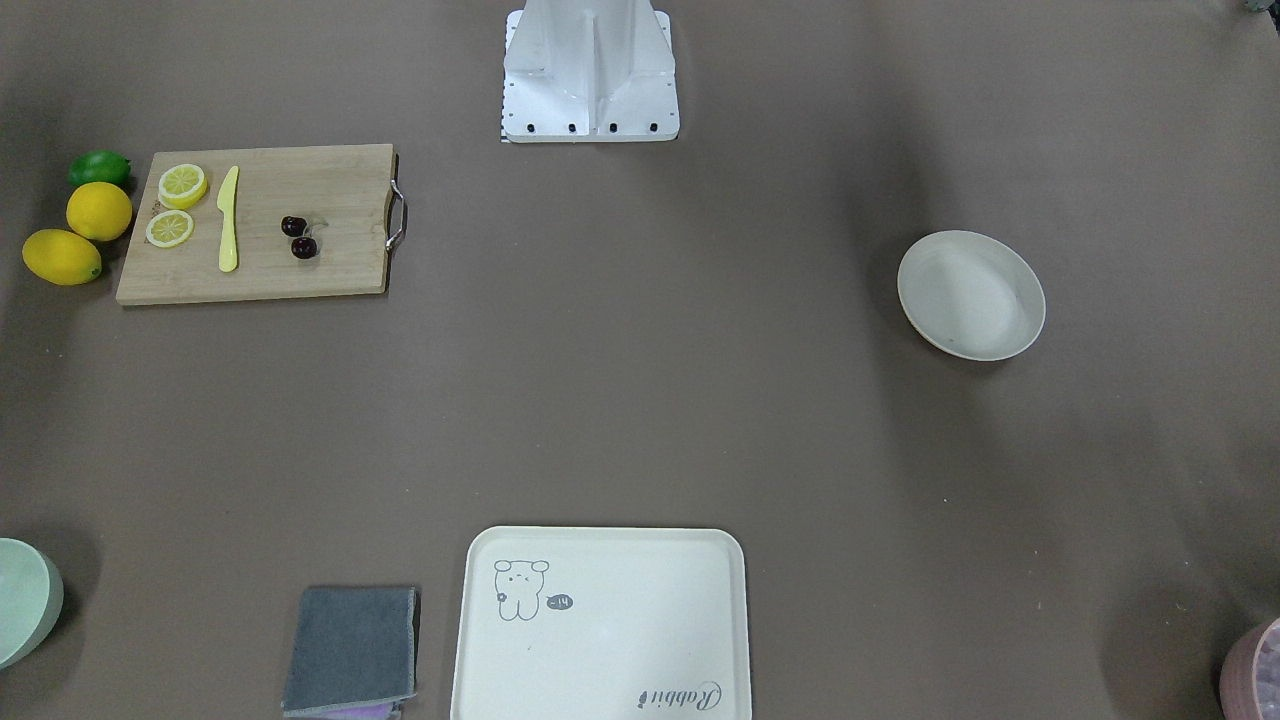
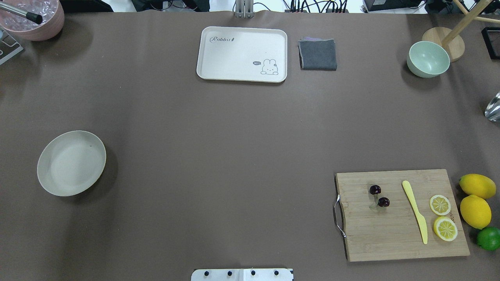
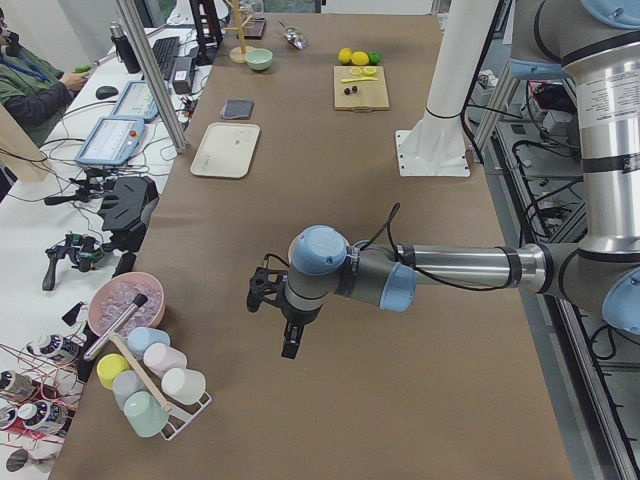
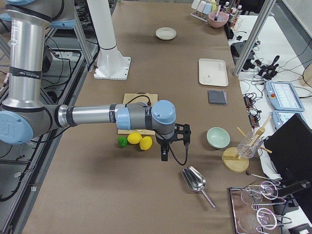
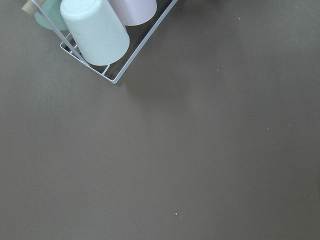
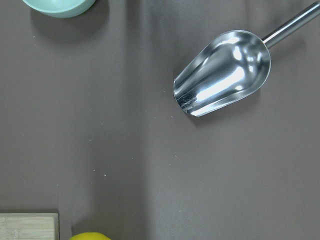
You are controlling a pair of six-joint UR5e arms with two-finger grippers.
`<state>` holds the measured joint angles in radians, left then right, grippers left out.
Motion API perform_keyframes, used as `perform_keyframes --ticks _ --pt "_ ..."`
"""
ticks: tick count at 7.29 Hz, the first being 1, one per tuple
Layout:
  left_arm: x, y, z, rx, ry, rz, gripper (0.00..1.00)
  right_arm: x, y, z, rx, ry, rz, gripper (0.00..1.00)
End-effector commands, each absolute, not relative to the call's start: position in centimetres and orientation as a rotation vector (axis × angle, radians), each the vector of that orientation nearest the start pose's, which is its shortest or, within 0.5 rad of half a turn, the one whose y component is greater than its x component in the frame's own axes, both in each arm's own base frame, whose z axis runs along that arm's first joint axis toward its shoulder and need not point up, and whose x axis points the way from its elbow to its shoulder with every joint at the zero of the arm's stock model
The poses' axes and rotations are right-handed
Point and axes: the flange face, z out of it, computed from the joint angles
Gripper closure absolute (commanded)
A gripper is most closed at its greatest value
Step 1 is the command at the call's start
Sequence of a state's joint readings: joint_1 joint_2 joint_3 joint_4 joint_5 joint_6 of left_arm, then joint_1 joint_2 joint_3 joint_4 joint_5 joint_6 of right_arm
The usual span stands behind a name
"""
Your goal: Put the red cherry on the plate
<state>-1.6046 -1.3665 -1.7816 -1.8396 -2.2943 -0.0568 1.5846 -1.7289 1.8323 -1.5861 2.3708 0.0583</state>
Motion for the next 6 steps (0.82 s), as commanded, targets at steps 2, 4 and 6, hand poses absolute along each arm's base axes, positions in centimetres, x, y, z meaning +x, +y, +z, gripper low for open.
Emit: perform_keyframes --ticks 2,4,6 --pt "-8.18 -42.04 62.14 0.254 0.719 0.013 0.02 6.78 -42.71 60.31 0.064 -0.800 0.034 0.00" --pt "-8.20 -41.98 62.22 0.253 0.716 0.012 0.02 6.78 -42.62 60.54 0.058 -0.800 0.036 0.00" --pt "-8.15 -41.80 62.15 0.260 0.721 0.023 0.02 6.78 -42.83 60.27 0.062 -0.800 0.037 0.00"
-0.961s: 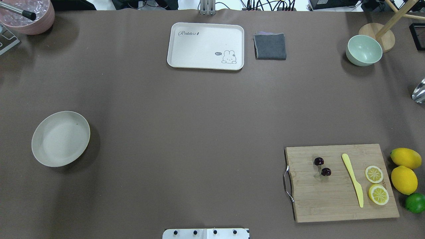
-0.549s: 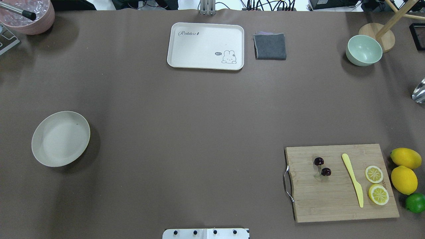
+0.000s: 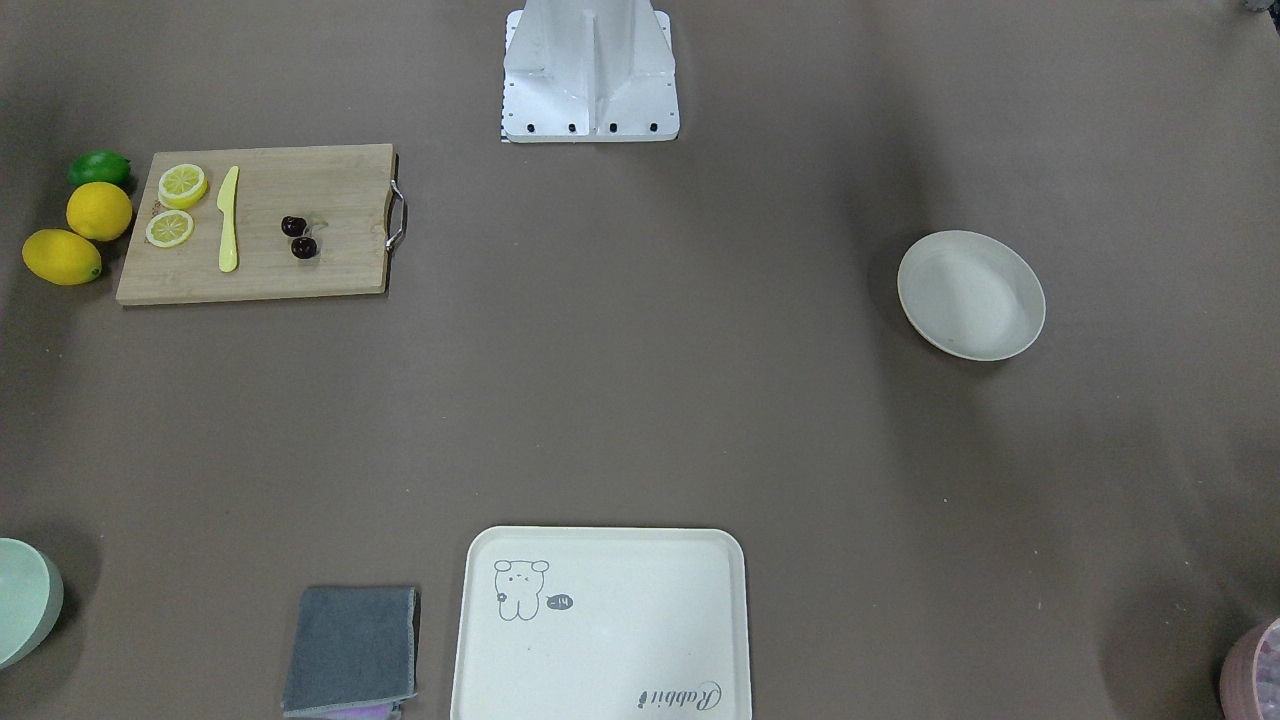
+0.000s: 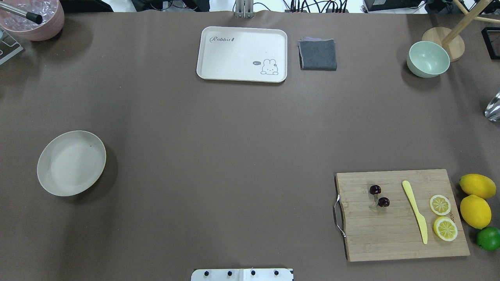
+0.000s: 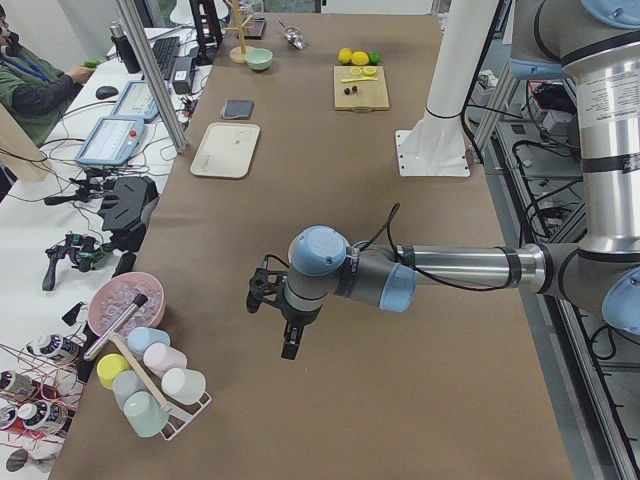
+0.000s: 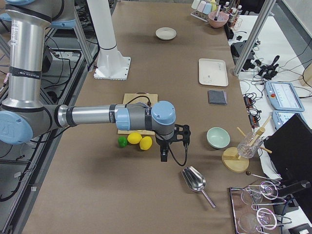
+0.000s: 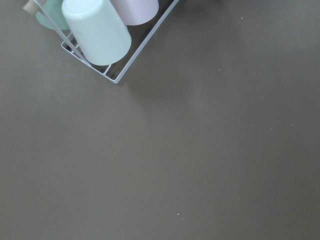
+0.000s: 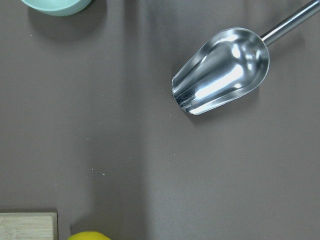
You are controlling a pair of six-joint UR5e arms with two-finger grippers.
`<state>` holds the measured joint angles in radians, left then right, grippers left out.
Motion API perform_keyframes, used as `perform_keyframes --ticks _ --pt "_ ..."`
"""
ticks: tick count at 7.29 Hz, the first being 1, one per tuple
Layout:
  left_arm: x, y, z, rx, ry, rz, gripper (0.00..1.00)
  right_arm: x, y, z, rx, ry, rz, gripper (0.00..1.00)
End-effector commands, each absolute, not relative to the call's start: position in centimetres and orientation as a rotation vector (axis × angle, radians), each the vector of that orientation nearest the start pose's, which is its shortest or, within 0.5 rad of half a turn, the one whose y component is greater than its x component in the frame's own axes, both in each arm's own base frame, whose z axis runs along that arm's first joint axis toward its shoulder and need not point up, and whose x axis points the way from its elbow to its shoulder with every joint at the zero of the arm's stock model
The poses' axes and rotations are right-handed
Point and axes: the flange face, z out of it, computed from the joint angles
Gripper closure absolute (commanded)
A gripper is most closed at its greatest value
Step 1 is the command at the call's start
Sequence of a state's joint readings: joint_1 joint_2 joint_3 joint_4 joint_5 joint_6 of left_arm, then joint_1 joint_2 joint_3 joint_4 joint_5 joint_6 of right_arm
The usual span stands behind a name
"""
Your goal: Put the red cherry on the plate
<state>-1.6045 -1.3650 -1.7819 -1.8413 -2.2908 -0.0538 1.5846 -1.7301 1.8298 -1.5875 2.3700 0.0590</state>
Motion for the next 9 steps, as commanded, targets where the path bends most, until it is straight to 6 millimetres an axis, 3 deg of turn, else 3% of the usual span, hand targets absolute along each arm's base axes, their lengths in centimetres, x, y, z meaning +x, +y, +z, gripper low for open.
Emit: perform_keyframes --ticks 1,2,6,8,9 --pt "-8.0 -41.9 62.8 0.247 0.714 0.022 0.02 6.8 -43.1 60.1 0.064 -0.801 0.038 0.00" --pt "-7.1 -42.2 62.3 0.258 0.728 0.050 0.02 6.7 -43.3 60.2 0.063 -0.801 0.038 0.00" --pt "-6.1 -41.9 63.2 0.243 0.848 0.063 0.02 6.4 -43.3 60.3 0.057 -0.802 0.038 0.00" --pt "-2.3 -43.7 60.9 0.280 0.910 0.145 0.02 6.0 -43.7 59.9 0.063 -0.803 0.025 0.00" --pt "0.2 -43.6 59.7 0.299 0.948 0.082 0.02 5.7 -43.7 60.0 0.059 -0.802 0.018 0.00"
